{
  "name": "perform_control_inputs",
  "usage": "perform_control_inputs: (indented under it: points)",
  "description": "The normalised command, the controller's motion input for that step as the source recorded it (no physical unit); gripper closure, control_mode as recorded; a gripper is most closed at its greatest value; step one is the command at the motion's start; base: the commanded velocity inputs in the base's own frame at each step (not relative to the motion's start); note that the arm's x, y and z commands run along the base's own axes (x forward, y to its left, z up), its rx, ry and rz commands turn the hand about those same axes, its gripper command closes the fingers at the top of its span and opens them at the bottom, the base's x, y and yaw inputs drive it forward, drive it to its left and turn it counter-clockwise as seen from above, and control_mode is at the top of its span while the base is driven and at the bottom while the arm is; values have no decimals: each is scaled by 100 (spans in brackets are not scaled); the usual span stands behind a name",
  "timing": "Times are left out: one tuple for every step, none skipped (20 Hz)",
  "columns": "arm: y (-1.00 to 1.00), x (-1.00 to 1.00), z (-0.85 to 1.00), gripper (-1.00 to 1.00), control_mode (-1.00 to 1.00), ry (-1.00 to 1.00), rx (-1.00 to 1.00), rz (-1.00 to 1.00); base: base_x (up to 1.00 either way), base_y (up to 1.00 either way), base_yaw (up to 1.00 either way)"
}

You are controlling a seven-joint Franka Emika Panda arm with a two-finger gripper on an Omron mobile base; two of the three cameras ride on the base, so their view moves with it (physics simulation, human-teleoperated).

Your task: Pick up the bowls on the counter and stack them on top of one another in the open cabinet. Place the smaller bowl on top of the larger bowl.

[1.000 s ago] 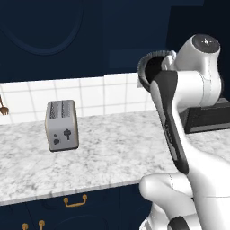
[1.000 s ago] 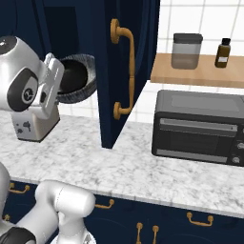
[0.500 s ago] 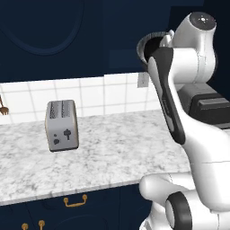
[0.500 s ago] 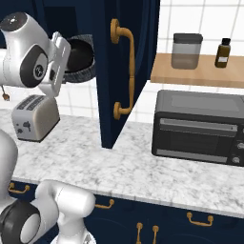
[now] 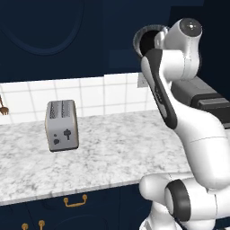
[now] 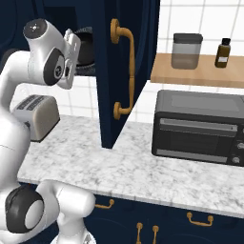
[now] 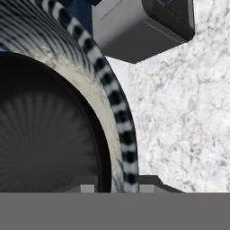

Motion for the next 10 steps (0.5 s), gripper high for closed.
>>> perform_control_inputs:
  points:
    - [-12, 71, 0, 100, -100, 3, 3, 0, 0, 0, 0]
    - [-15, 74, 0, 100, -100, 4, 4, 1, 0, 0, 0]
    - [-16, 72, 0, 100, -100, 2, 3, 2, 0, 0, 0]
    - [-14, 67, 0, 100, -100, 0, 2, 3, 0, 0, 0]
    - [-15, 69, 0, 100, -100, 0, 2, 3, 0, 0, 0]
    - [-10, 72, 0, 100, -100, 0, 1, 3, 0, 0, 0]
    - [-6, 71, -2, 100, -100, 0, 0, 3, 0, 0, 0]
    - [-1, 71, -7, 100, -100, 0, 0, 3, 0, 0, 0]
    - [0, 64, 0, 100, -100, 0, 0, 1, 0, 0, 0]
    - [0, 68, 0, 100, -100, 0, 0, 1, 0, 0, 0]
